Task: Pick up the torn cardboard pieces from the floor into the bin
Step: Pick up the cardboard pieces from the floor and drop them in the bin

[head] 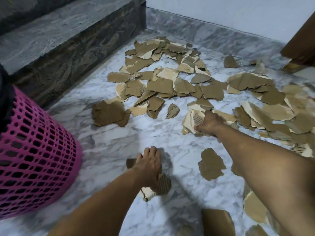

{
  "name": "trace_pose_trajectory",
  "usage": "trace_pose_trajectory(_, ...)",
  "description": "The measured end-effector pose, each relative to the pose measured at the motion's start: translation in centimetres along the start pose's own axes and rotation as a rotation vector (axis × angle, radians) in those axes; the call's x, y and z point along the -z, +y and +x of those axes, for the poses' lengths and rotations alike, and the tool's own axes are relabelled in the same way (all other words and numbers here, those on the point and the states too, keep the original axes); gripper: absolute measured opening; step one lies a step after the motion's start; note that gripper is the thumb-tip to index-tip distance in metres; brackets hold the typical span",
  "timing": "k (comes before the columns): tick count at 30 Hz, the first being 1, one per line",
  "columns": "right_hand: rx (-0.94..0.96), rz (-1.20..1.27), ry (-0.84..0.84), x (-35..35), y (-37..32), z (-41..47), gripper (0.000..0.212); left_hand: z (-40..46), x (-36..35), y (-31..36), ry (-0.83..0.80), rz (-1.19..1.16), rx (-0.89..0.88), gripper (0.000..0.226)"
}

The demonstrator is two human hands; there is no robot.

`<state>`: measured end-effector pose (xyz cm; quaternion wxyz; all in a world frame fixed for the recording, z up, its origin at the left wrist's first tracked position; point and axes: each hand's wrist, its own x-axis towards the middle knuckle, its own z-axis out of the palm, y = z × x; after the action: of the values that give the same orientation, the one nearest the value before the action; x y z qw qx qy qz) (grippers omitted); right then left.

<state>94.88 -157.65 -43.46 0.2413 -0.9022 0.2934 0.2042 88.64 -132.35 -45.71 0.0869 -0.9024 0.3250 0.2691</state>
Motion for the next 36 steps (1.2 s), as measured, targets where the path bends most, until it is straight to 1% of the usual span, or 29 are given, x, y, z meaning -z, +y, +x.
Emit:
trace_pose_trajectory(1, -0.002, -0.019, 0.005, -0.2, 0.0, 0.6, 0.087, 0.0, -0.3, 0.0, 0.027, -0.004, 0.002, 0.083)
trace_pose_trajectory(3, -0.023, -0.007, -0.006, -0.6, -0.2, 1.3, 0.100, 0.2, -0.6, -0.2, 0.066, -0.070, -0.001, 0.078)
trace_pose_trajectory(7, -0.079, -0.010, 0.092, -1.3, -0.9, 1.9, 0.118, 1.0, 0.0, -1.3, 0.024, -0.230, 0.000, 0.064)
trace_pose_trajectory(10, -0.097, 0.132, 0.019, -1.6, -1.1, 2.5, 0.149, 2.0, 0.4, -2.0, -0.018, -0.270, 0.013, 0.050)
trace_pose_trajectory(11, -0.089, 0.178, -0.015, -1.7, -0.9, 2.7, 0.148, 2.3, 0.3, -2.2, -0.018, -0.310, 0.021, 0.045)
trace_pose_trajectory(12, -0.067, 0.202, -0.040, -1.5, -1.0, 2.7, 0.137, 2.4, 0.2, -2.4, -0.015, -0.356, 0.040, 0.041)
trace_pose_trajectory(15, -0.001, 0.246, -0.060, -1.0, -1.8, 2.0, 0.079, 2.5, 0.6, -3.5, 0.029, -0.483, 0.136, 0.033)
trace_pose_trajectory(17, 0.052, 0.324, -0.095, -0.5, -2.7, 2.0, 0.053, 2.6, 1.7, -5.1, 0.071, -0.574, 0.208, 0.029)
trace_pose_trajectory(19, 0.102, 0.372, -0.143, -0.2, -4.0, 2.2, 0.038, 3.0, 2.9, -7.4, 0.116, -0.690, 0.277, 0.022)
trace_pose_trajectory(21, 0.155, 0.398, -0.177, -0.2, -5.8, 2.5, 0.030, 3.6, 4.2, -10.0, 0.180, -0.788, 0.334, 0.015)
trace_pose_trajectory(23, 0.190, 0.421, -0.176, -0.5, -7.7, 2.9, 0.029, 4.6, 5.3, -12.4, 0.257, -0.864, 0.390, 0.015)
trace_pose_trajectory(27, 0.210, 0.419, -0.147, -2.7, -11.2, 5.3, 0.060, 7.1, 6.7, -17.2, 0.435, -0.973, 0.506, 0.026)
trace_pose_trajectory(29, 0.191, 0.343, -0.132, -3.6, -13.2, 6.1, 0.070, 8.1, 7.0, -19.0, 0.481, -0.950, 0.620, 0.032)
trace_pose_trajectory(30, 0.179, 0.266, -0.119, -4.1, -14.0, 6.2, 0.073, 8.3, 7.1, -19.5, 0.502, -0.924, 0.667, 0.033)
trace_pose_trajectory(32, 0.130, 0.101, -0.028, -5.2, -15.2, 6.7, 0.080, 9.2, 6.8, -20.7, 0.502, -0.886, 0.758, 0.044)
trace_pose_trajectory(33, 0.105, 0.073, 0.020, -5.6, -15.6, 6.8, 0.081, 9.5, 6.6, -21.1, 0.468, -0.866, 0.792, 0.049)
trace_pose_trajectory(36, 0.057, 0.148, 0.070, -6.9, -16.0, 7.6, 0.079, 10.4, 5.8, -22.4, 0.343, -0.867, 0.816, 0.052)
